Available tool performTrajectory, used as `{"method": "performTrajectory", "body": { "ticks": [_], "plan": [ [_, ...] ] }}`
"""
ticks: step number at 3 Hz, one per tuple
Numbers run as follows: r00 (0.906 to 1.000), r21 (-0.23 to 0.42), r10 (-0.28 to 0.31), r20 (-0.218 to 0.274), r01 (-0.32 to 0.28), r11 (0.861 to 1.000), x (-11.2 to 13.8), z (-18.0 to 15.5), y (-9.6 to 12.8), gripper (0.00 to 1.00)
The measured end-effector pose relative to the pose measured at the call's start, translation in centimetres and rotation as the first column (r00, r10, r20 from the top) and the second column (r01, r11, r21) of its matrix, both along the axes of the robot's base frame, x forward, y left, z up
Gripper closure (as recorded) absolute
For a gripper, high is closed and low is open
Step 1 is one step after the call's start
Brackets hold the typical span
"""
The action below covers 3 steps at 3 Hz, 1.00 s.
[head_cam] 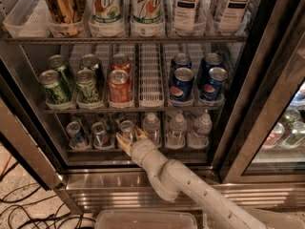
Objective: Pick redbull can from bottom shelf of fridge
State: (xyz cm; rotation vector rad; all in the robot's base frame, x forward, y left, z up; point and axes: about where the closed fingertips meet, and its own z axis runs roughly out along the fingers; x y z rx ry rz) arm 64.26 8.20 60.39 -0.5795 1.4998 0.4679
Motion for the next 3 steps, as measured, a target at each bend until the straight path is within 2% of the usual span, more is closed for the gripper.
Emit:
{"method": "performTrajectory", "body": {
  "ticks": [1, 2, 3],
  "plan": [
    [1.0000, 0.000, 0.000, 0.000, 0.000, 1.000, 0.0, 0.0, 0.0, 0.97],
    [0.9996, 0.011, 0.002, 0.028, -0.002, 1.000, -0.4, 1.2, -0.1, 1.00],
    [0.9957, 0.009, 0.000, 0.093, -0.001, 1.000, -0.9, 3.8, -0.5, 1.00]
  ]
}}
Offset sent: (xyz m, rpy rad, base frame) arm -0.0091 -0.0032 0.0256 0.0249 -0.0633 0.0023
